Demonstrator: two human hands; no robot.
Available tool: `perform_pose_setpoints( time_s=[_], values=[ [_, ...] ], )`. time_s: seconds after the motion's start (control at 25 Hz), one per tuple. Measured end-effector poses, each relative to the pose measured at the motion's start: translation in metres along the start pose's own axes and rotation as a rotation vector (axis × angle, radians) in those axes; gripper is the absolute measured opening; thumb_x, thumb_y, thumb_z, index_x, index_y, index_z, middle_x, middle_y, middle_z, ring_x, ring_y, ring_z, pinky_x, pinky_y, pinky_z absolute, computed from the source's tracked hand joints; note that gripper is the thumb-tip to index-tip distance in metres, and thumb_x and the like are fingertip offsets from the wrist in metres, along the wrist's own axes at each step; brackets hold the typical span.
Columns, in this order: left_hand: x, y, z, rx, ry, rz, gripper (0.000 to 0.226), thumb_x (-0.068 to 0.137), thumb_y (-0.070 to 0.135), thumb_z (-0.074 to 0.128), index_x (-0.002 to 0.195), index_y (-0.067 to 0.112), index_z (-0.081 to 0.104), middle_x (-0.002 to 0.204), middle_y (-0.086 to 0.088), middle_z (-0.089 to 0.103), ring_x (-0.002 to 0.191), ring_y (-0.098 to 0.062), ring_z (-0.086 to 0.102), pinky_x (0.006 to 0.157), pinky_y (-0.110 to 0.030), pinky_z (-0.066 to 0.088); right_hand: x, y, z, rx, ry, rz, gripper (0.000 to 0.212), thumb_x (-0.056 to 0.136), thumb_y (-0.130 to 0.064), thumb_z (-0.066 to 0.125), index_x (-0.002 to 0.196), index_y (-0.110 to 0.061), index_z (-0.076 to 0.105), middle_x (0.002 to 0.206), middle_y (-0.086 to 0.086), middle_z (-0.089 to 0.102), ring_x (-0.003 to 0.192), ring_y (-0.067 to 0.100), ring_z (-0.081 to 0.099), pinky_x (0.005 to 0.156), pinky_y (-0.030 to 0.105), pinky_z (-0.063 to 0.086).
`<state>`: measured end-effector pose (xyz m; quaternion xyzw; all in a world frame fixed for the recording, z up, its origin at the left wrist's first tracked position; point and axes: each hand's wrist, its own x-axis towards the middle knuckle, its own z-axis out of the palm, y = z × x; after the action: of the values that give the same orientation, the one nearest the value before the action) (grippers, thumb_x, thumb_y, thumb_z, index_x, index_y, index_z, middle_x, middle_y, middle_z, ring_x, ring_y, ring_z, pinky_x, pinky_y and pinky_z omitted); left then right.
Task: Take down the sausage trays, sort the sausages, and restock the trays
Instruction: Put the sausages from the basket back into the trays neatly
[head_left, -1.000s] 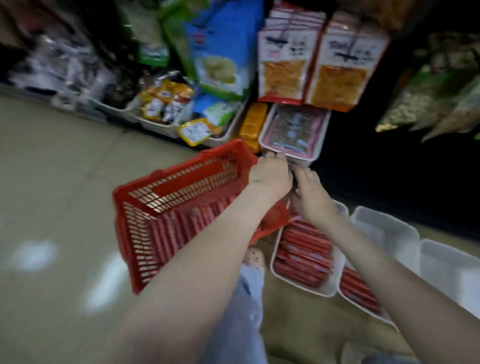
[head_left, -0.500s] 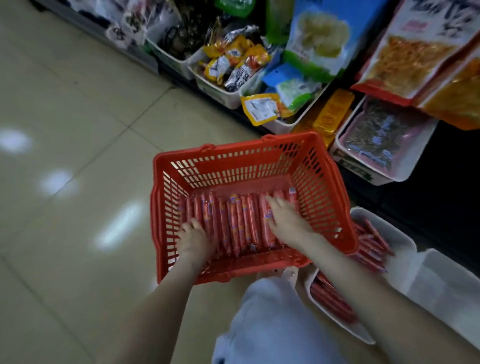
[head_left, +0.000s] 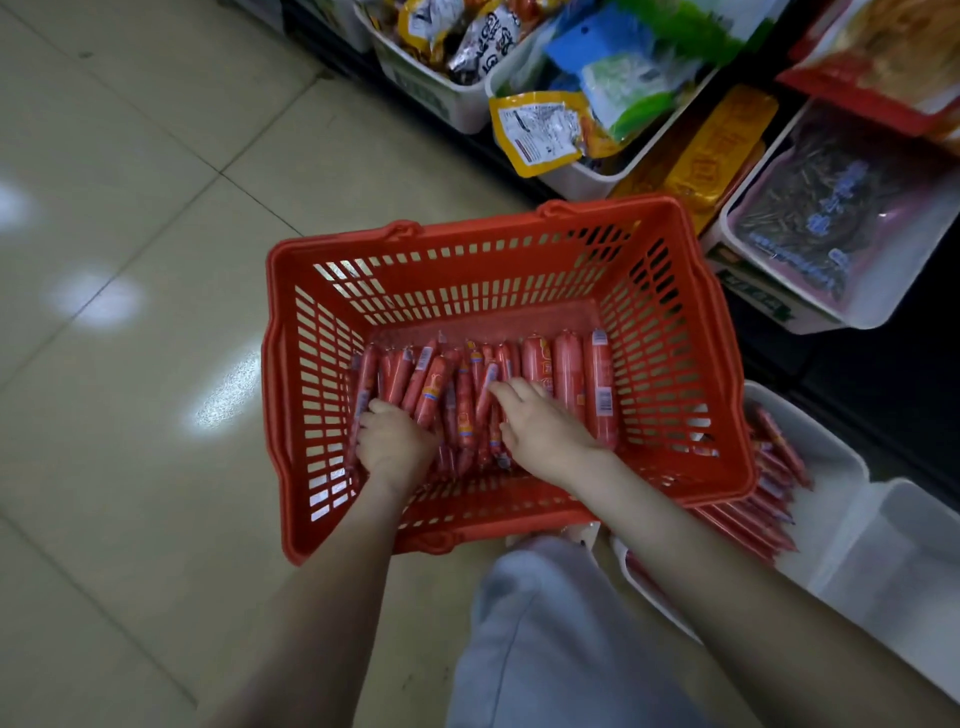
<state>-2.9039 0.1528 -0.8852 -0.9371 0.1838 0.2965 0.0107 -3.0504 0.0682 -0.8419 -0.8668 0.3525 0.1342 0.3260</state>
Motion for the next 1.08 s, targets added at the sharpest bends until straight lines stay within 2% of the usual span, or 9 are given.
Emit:
perform_pose_setpoints(
  time_s=[0.12, 0.32, 0.4, 0.48, 0.56, 0.64, 0.76, 0.88, 1.08],
  values=[
    [-0.010, -0.005, -0.011, -0.174, -0.044, 0.090, 0.064, 0.076, 0.028, 0.069, 0.123, -0.003, 0.037, 0.122, -0.020, 0.055, 0.112, -0.038, 0.055, 0.093, -0.038, 0.043, -0.003, -0.005, 0.000, 0.315, 0.017, 0.126, 0.048, 0.097, -0.024, 0.050, 0.141, -0.014, 0.038, 0.137, 0.005, 0.046, 0.125, 0.021, 0.044, 0.102, 0.031, 0.037],
    [-0.058, 0.034, -0.050, -0.344, -0.328, 0.365, 0.042, 0.075, 0.029, 0.064, 0.111, 0.009, 0.056, 0.093, -0.007, 0.066, 0.081, -0.023, 0.063, 0.066, -0.028, 0.046, -0.018, -0.017, -0.020, 1.260, -0.003, 0.329, 0.053, 0.087, -0.030, 0.066, 0.134, -0.016, 0.046, 0.127, 0.005, 0.060, 0.114, 0.016, 0.058, 0.102, 0.035, 0.044],
    [-0.085, 0.057, -0.076, -0.550, -0.569, 0.478, 0.026, 0.076, 0.012, 0.064, 0.102, 0.014, 0.062, 0.083, -0.007, 0.068, 0.075, -0.022, 0.064, 0.072, -0.034, 0.051, -0.037, -0.018, -0.045, 1.514, 0.114, 0.301, 0.055, 0.078, -0.031, 0.070, 0.128, -0.015, 0.053, 0.118, 0.003, 0.066, 0.110, 0.017, 0.061, 0.099, 0.035, 0.046],
    [-0.114, 0.080, -0.100, -0.629, -0.747, 0.580, 0.026, 0.079, -0.003, 0.062, 0.098, 0.014, 0.065, 0.091, -0.014, 0.069, 0.088, -0.029, 0.065, 0.084, -0.040, 0.052, -0.066, -0.014, -0.074, 1.686, 0.270, 0.228, 0.045, 0.073, -0.024, 0.068, 0.116, -0.011, 0.061, 0.103, 0.006, 0.071, 0.097, 0.019, 0.066, 0.091, 0.036, 0.051],
    [-0.146, 0.104, -0.120, -0.617, -0.860, 0.653, 0.026, 0.081, -0.009, 0.060, 0.097, 0.011, 0.064, 0.095, -0.016, 0.069, 0.090, -0.031, 0.063, 0.078, -0.040, 0.053, -0.104, -0.007, -0.100, 1.812, 0.341, 0.173, 0.033, 0.074, -0.019, 0.065, 0.106, -0.009, 0.066, 0.096, 0.012, 0.072, 0.088, 0.026, 0.069, 0.081, 0.043, 0.055],
    [-0.182, 0.129, -0.135, -0.607, -0.980, 0.661, 0.025, 0.084, -0.008, 0.060, 0.092, 0.015, 0.064, 0.083, -0.004, 0.070, 0.077, -0.020, 0.066, 0.061, -0.029, 0.052, -0.145, 0.005, -0.120, 1.905, 0.367, 0.129, 0.025, 0.076, -0.017, 0.065, 0.099, -0.009, 0.071, 0.098, 0.018, 0.070, 0.087, 0.034, 0.068, 0.072, 0.055, 0.055],
    [-0.233, 0.162, -0.144, -0.459, -1.162, 0.616, 0.011, 0.090, 0.004, 0.057, 0.089, 0.013, 0.063, 0.070, 0.000, 0.069, 0.059, -0.012, 0.066, 0.049, -0.023, 0.053, -0.199, 0.020, -0.137, 1.967, 0.477, 0.073, 0.032, 0.066, -0.023, 0.080, 0.095, -0.011, 0.075, 0.102, 0.019, 0.069, 0.091, 0.036, 0.068, 0.075, 0.058, 0.054],
    [-0.286, 0.186, -0.140, -0.058, -1.299, 0.589, 0.020, 0.094, 0.020, 0.053, 0.092, 0.004, 0.062, 0.075, -0.013, 0.069, 0.059, -0.020, 0.067, 0.054, -0.030, 0.058, -0.252, 0.036, -0.139, 1.991, 0.617, 0.050, 0.040, 0.054, -0.016, 0.086, 0.092, -0.007, 0.075, 0.095, 0.018, 0.071, 0.084, 0.031, 0.070, 0.068, 0.043, 0.058],
    [-0.360, 0.225, -0.091, 0.216, -1.140, 0.723, 0.017, 0.095, 0.022, 0.053, 0.094, 0.008, 0.062, 0.074, -0.007, 0.069, 0.061, -0.018, 0.067, 0.068, -0.035, 0.057, -0.326, 0.074, -0.133, 1.953, 0.879, 0.266, 0.013, 0.082, 0.000, 0.061, 0.094, -0.003, 0.065, 0.079, 0.013, 0.071, 0.070, 0.025, 0.070, 0.061, 0.038, 0.059]
  ],
)
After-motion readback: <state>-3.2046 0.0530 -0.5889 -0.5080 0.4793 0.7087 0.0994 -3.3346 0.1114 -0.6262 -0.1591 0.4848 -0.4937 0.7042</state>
